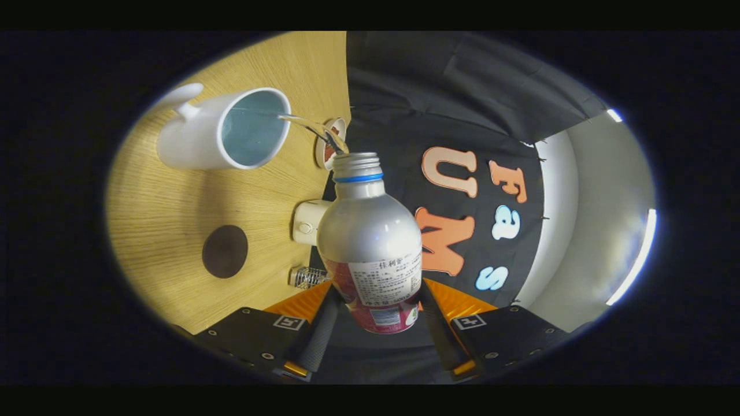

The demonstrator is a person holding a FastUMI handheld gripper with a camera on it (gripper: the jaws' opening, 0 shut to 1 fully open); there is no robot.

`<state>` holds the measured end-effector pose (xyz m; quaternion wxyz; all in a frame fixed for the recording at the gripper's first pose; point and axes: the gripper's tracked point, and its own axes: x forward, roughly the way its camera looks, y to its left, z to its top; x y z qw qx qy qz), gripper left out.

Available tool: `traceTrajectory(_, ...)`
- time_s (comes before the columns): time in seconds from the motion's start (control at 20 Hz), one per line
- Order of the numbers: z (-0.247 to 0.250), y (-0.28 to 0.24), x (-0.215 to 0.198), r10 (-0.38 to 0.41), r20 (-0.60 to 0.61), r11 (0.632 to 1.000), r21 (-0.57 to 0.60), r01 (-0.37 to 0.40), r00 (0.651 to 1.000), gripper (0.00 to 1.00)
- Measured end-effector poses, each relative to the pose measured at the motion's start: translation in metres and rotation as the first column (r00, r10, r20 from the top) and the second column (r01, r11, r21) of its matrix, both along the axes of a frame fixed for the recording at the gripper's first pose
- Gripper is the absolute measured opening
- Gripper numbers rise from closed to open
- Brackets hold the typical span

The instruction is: Take the bottle from table, then pour the juice into the cup, finally place the bottle on the coaster

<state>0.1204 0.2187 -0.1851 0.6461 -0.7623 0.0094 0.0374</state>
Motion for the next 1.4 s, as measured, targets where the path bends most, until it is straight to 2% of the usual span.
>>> traceTrajectory(1.0,0.019,-0.004,0.011,0.036,0.075,0.992,-0.12,-0.027,0.997,0.77)
traceTrajectory(1.4,0.03,0.002,0.014,0.082,0.122,0.982,-0.182,-0.058,0.989,0.77)
